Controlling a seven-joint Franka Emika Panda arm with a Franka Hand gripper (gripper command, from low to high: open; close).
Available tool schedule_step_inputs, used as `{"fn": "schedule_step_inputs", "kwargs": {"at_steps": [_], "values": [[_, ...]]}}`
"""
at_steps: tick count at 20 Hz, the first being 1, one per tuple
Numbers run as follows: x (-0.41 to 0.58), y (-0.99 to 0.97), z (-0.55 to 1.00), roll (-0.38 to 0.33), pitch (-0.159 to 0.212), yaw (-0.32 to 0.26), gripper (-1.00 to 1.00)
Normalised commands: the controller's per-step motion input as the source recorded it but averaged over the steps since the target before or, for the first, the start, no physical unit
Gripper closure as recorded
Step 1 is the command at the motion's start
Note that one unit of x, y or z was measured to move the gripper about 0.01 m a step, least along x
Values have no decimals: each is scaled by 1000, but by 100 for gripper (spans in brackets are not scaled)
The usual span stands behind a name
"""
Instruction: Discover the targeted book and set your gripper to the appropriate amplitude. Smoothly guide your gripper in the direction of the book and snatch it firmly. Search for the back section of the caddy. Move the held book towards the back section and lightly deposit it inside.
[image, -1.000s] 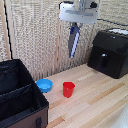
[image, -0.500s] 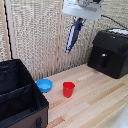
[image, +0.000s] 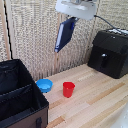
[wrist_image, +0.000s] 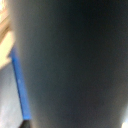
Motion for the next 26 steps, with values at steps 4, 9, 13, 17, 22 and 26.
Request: {"fn": "schedule_step_inputs", "kwargs": {"at_steps": [4, 9, 13, 17, 22, 26], "values": [[235, 907, 169, -12, -3, -84, 100], [186, 879, 375, -21, -22, -96, 100], [189, 875, 442, -21, -17, -93, 100], [191, 876, 433, -19, -11, -92, 100], [163, 848, 434, -19, -14, -106, 100], [90, 793, 447, -15, -20, -131, 100]]}}
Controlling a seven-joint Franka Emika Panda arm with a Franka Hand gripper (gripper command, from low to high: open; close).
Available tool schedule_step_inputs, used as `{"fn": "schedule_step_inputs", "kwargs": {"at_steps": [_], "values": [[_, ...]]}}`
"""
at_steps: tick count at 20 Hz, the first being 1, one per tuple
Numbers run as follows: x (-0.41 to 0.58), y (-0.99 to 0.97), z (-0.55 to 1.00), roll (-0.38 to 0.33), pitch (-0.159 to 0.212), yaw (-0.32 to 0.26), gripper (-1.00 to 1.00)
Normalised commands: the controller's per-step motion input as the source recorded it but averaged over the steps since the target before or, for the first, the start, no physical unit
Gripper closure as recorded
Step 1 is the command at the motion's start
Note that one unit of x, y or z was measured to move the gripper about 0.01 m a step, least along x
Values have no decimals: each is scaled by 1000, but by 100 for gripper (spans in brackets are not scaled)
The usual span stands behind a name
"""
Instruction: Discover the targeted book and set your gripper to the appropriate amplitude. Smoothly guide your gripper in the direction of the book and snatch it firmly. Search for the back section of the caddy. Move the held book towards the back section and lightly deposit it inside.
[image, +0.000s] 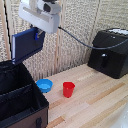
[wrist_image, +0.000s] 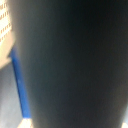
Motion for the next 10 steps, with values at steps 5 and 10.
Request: {"fn": "schedule_step_inputs", "kwargs": {"at_steps": [5, 10], "values": [[100, 807, 417, -4, -5, -115, 100], [155, 781, 296, 0, 0, -109, 100]]}}
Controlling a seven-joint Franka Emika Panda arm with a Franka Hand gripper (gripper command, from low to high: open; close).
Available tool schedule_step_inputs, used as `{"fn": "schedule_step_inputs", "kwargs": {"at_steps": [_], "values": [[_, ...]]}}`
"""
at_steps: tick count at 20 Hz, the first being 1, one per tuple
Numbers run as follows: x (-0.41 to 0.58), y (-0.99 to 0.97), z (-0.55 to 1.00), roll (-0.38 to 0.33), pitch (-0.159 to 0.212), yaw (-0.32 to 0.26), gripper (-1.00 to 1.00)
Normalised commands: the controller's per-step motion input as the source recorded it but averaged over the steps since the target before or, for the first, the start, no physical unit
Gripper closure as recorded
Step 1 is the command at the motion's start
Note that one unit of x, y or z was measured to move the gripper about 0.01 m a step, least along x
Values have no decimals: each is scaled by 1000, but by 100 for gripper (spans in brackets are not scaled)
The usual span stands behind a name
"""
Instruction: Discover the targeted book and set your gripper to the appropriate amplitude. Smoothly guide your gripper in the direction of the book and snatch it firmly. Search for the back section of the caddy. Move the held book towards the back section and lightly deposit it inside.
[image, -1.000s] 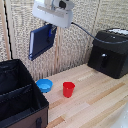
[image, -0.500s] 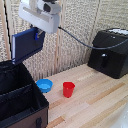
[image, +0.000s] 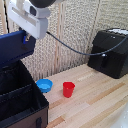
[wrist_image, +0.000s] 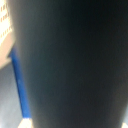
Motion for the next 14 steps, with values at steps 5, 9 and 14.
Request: {"fn": "schedule_step_inputs", "kwargs": {"at_steps": [5, 9, 14], "values": [[246, 694, 213, 0, 0, -130, 100], [372, 581, 7, -9, 0, -132, 100], [413, 493, -1, -51, 0, -134, 100]]}}
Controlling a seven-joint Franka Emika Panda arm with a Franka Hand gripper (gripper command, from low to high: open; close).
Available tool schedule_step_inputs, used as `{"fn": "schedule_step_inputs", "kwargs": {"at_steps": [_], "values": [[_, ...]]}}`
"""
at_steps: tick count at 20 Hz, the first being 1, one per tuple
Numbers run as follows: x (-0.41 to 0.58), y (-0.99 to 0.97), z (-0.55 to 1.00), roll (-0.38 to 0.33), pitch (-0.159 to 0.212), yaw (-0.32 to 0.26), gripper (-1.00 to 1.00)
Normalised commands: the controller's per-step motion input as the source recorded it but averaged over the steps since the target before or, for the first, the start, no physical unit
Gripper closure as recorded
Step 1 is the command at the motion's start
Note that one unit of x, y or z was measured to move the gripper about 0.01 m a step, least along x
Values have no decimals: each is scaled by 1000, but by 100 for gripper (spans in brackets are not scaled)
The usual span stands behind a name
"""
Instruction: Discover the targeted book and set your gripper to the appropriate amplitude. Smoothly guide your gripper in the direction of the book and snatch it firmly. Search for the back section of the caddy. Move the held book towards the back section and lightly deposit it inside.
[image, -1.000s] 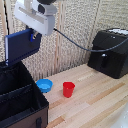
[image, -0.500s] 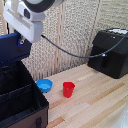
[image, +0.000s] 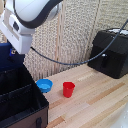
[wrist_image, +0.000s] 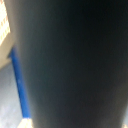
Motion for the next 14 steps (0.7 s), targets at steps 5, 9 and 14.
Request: {"fn": "schedule_step_inputs", "kwargs": {"at_steps": [5, 9, 14], "values": [[521, 408, -9, -124, 38, -81, 100], [546, 272, 29, -184, 140, -24, -100], [267, 29, 298, -21, 161, -6, -100]]}}
